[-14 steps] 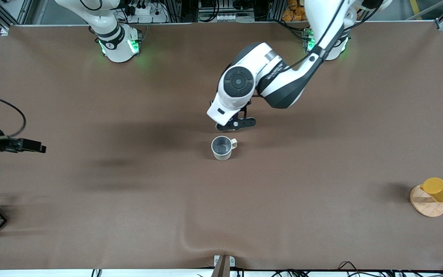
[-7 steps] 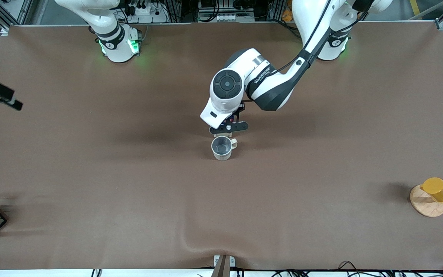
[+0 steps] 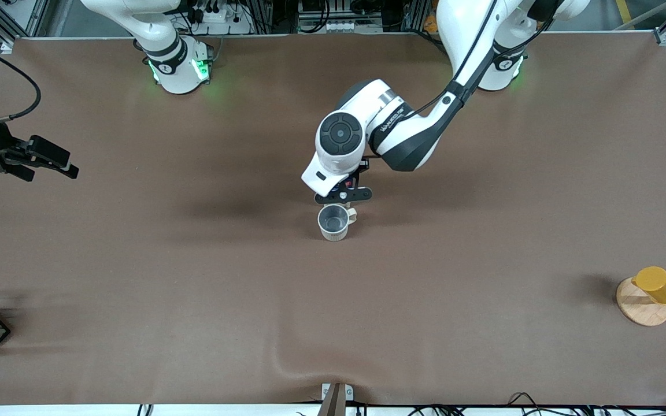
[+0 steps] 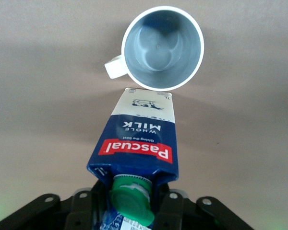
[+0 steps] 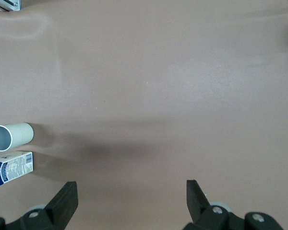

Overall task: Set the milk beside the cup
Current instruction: 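Lower the milk carton beside the mug with the left gripper and open it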

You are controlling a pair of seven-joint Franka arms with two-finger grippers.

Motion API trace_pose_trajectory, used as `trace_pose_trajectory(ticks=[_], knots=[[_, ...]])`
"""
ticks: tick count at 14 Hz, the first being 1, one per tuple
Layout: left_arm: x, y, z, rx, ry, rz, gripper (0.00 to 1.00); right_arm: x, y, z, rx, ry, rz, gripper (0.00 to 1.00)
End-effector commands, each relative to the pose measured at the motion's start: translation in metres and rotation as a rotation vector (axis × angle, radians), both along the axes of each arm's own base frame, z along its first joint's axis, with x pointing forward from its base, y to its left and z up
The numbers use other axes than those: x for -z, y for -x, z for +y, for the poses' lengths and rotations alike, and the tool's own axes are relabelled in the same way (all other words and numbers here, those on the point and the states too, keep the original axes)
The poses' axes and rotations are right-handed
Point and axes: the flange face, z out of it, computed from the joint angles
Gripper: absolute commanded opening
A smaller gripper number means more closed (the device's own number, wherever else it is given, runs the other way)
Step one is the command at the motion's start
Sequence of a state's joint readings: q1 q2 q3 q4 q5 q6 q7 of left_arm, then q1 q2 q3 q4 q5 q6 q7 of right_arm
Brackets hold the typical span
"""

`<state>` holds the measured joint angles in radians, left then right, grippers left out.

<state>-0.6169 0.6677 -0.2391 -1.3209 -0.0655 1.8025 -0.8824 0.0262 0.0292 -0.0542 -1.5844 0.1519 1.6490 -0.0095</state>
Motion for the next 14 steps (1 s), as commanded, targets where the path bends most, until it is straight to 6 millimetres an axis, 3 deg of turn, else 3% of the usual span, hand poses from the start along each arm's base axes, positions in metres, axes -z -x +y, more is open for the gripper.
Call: trace_pose_trajectory(ticks=[1, 4, 6, 8, 9, 12, 14], knots=[[0.002, -0.002, -0.007, 0.023, 0.0, -0.027, 1.0, -0.005, 0.009, -0.003, 0.002, 0.008, -0.015, 1.0], [-0.036, -0.003, -0.002, 0.009, 0.023, -0.065, 1.0, -0.009, 0.008, -0.004, -0.005, 0.051, -0.026, 1.0], [-0.084, 0.001, 0.006, -0.002, 0.041, -0.095, 1.0, -0.015, 0.007, -0.008, -0.009, 0.095, -0.041, 1.0], [-0.132, -0.002, 0.029, -0.023, 0.044, -0.121, 1.0, -0.015, 0.007, 0.0, -0.031, 0.135, -0.044, 1.0], [-0.169, -0.009, 0.053, -0.05, 0.056, -0.155, 1.0, -0.015, 0.007, 0.005, -0.053, 0.204, -0.045, 1.0], [-0.254, -0.035, 0.153, -0.17, 0.047, -0.223, 1.0, -0.015, 0.007, 0.012, -0.055, 0.217, -0.047, 1.0], [-0.278, -0.058, 0.23, -0.228, 0.018, -0.224, 1.0, -0.013, 0.006, 0.006, -0.035, 0.173, -0.042, 1.0]])
